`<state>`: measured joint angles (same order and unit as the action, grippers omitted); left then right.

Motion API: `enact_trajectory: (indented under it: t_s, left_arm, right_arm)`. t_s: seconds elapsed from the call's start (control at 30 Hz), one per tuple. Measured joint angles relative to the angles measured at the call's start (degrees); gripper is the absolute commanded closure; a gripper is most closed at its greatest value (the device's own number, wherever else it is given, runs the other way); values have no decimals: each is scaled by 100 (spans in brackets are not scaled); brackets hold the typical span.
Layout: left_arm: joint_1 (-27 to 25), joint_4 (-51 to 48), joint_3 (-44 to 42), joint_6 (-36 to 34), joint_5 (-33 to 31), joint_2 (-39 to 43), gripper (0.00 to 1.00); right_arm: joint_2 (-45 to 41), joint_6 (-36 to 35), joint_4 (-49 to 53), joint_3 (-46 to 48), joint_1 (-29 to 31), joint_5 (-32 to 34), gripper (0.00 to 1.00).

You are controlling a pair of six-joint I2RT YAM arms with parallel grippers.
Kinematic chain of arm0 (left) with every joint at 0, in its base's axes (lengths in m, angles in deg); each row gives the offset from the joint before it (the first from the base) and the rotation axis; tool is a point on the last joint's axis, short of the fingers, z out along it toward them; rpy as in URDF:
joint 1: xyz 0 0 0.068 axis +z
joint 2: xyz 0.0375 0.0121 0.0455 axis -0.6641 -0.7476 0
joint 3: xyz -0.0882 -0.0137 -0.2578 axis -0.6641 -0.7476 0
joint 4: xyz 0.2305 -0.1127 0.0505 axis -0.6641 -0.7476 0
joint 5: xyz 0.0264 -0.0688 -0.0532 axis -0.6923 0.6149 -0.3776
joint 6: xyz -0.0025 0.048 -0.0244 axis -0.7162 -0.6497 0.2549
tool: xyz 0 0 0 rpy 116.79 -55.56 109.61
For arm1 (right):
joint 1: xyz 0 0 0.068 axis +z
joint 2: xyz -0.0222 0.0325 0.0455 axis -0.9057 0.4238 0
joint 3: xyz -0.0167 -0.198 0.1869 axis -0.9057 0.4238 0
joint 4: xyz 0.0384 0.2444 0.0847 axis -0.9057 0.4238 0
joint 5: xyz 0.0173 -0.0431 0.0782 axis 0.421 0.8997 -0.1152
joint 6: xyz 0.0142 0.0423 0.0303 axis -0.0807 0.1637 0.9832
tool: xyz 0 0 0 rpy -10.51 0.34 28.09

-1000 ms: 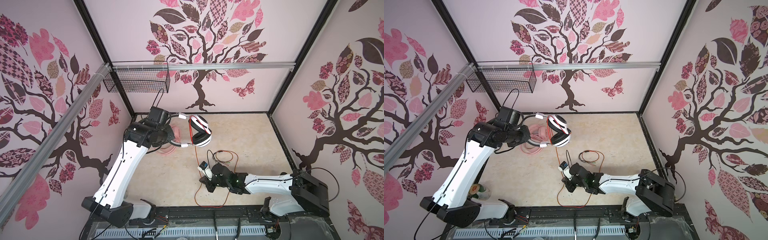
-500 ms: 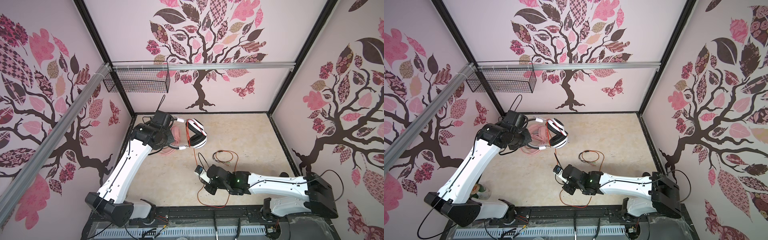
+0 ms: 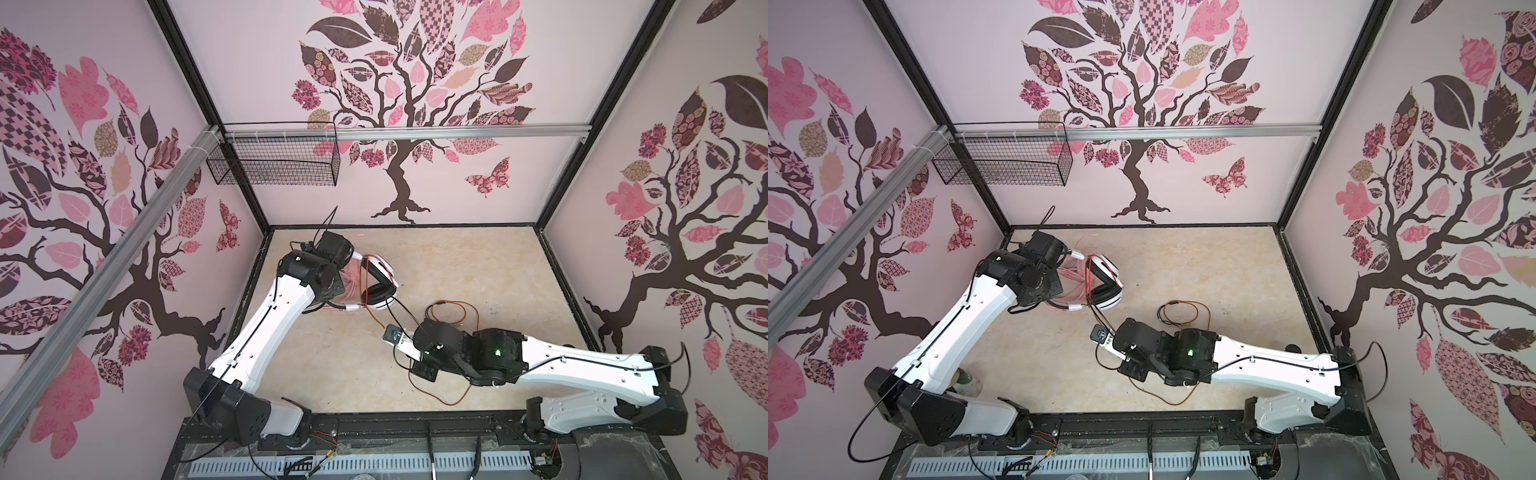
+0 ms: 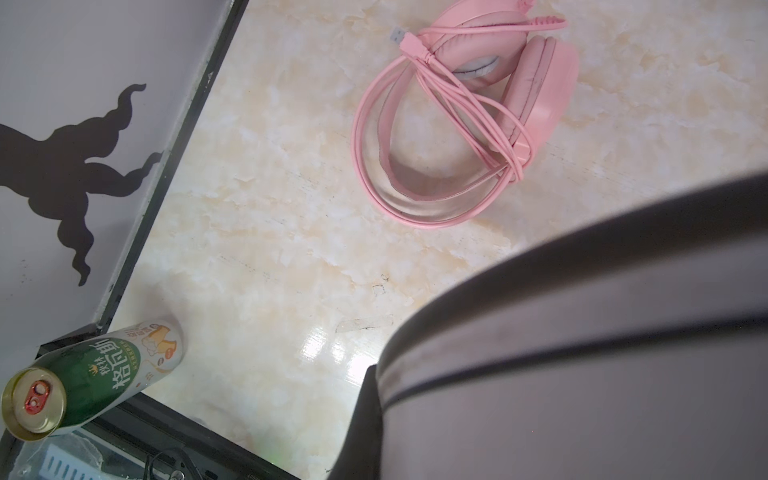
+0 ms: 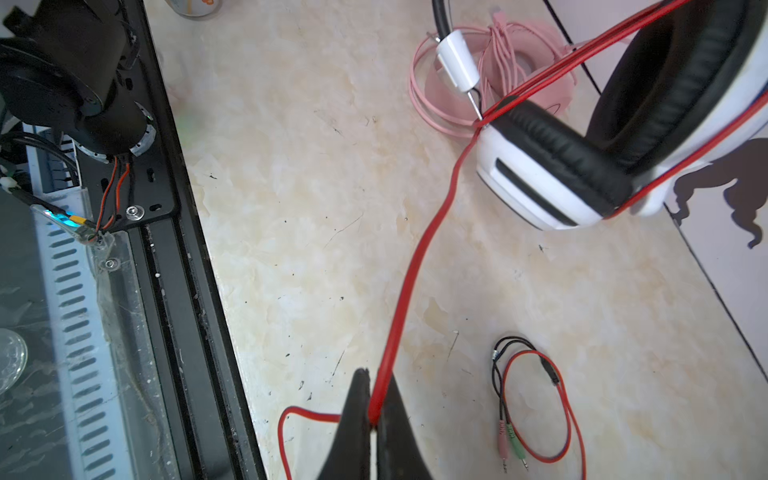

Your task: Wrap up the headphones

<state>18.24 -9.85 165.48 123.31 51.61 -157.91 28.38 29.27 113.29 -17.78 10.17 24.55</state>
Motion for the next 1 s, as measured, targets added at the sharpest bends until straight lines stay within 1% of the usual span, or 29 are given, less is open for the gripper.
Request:
enact_trajectory:
  t_s: [0.1, 0.2, 0.37, 0.47, 0.6, 0.73, 0.9, 1.0]
  left_arm:
    - [-20, 13, -26, -50, -17, 17, 100]
    - [-136, 39, -125, -175, -125, 85, 100]
    - [-837, -46, -216, -374, -566, 125, 100]
    - [-1115, -101, -315, -535, -645, 173, 100]
    - [-1250, -79, -562, -960, -428, 356, 100]
    - [-1679, -42, -743, -1305, -205, 619, 100]
    - [-2175, -46, -756, -1493, -22, 678, 100]
    - [-2253, -46, -793, -1495, 17, 713, 100]
  right_arm:
    - [-4, -208, 131, -136, 22, 459, 100]
    - [-15, -422, 155, -168, 22, 1110, 100]
    - [-13, -734, 127, -232, 22, 2087, 100]
    - [-15, -968, 15, -208, -13, 2496, 100]
    - [-15, -1272, -269, -111, -177, 2715, 100]
    - [-20, -1547, -603, 57, -380, 2782, 100]
    - [-20, -1698, -787, 125, -476, 2726, 100]
    - [-20, -1755, -859, 125, -507, 2667, 100]
